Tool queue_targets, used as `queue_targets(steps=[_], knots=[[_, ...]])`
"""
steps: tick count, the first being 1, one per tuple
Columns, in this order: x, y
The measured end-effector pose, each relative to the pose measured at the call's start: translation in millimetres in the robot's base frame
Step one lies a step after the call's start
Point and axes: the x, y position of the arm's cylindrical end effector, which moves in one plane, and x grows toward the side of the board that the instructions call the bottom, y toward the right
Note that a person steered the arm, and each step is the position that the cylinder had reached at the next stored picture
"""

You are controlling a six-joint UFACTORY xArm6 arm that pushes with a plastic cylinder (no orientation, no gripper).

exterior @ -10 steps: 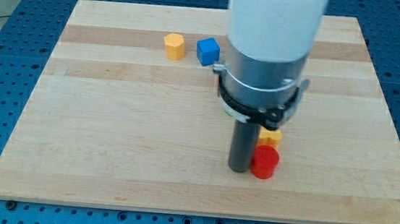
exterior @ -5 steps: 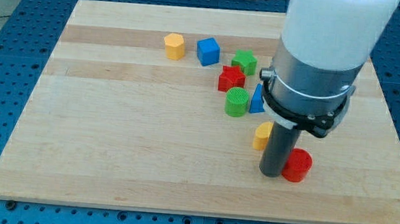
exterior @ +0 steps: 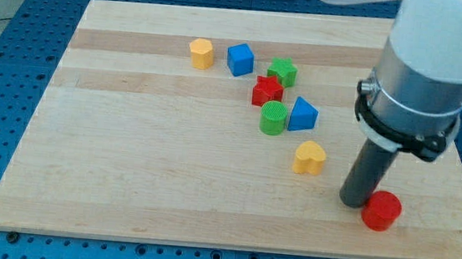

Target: Move red circle towards bottom right

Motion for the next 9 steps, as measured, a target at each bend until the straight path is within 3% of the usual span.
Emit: queue_targets(steps=[4, 7, 9], knots=[[26.6, 0.8], [26.2, 41.9], [19.4, 25.2]])
